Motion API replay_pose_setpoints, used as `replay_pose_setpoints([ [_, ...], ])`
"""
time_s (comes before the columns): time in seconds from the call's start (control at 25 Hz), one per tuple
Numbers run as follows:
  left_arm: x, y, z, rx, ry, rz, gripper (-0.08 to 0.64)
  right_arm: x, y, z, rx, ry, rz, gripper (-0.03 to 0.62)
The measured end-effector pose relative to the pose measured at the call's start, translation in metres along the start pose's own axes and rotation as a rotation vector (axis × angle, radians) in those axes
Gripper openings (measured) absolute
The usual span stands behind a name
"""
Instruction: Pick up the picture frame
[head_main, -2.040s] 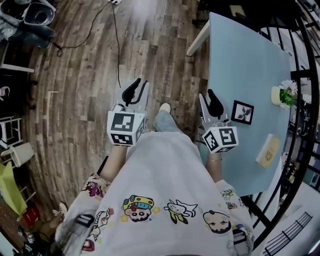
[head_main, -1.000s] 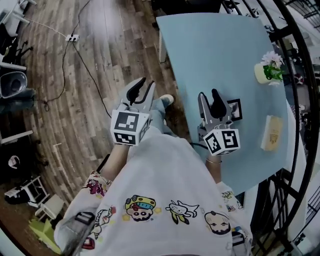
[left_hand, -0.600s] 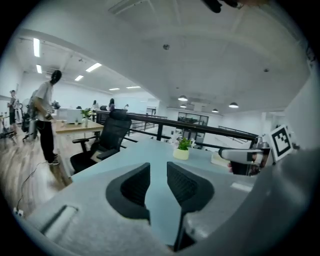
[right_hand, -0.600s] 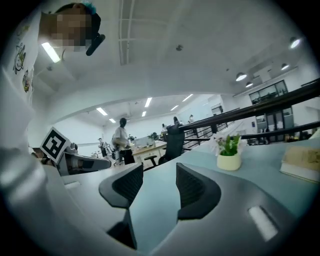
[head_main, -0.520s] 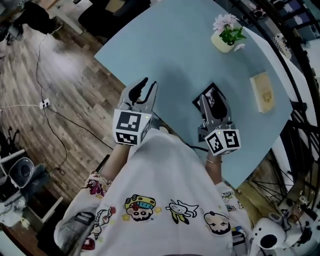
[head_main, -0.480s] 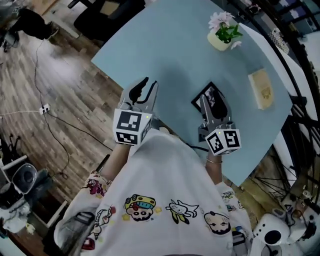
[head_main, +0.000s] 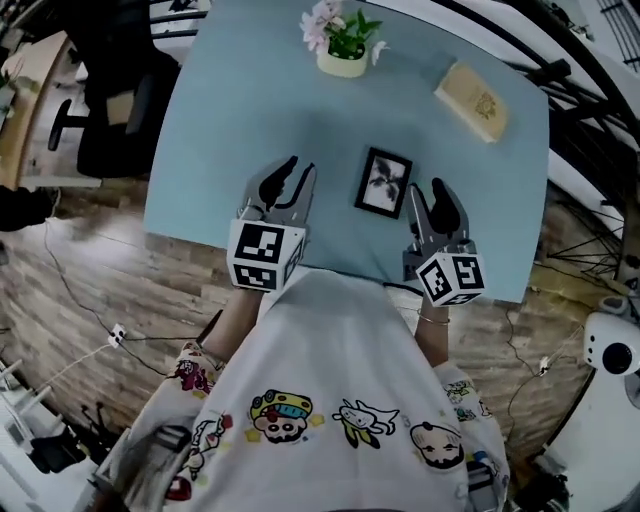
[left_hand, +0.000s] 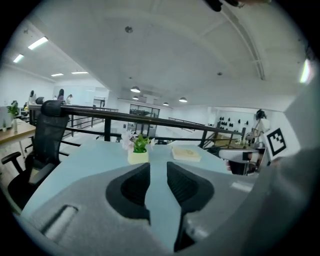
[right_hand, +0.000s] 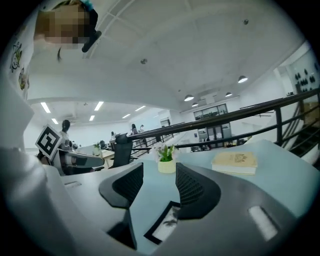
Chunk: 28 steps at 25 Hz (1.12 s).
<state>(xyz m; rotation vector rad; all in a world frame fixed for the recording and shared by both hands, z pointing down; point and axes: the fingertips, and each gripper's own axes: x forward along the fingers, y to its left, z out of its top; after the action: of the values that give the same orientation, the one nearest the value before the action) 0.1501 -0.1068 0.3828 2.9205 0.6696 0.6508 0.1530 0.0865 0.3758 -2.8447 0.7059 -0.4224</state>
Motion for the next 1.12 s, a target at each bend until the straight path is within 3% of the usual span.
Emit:
replay_pose_setpoints([
  [0.2, 0.028, -0.016, 0.002, 0.035, 0.034, -0.112, 0.098, -0.018, -0.025, -0.006, 0.024, -0.002, -0.134, 0.196],
  [0.44, 0.05, -0.036, -0.007, 0.046, 0.076, -0.179, 0.098, -0.03, -0.042, -0.016, 0.053, 0.015, -0.199, 0.196],
  [1.12, 0.093, -0.079, -0.031, 0.017, 0.164, -0.208, 0.098, -0.023, -0.067, -0.038, 0.103, 0.078, -0.131, 0.189],
])
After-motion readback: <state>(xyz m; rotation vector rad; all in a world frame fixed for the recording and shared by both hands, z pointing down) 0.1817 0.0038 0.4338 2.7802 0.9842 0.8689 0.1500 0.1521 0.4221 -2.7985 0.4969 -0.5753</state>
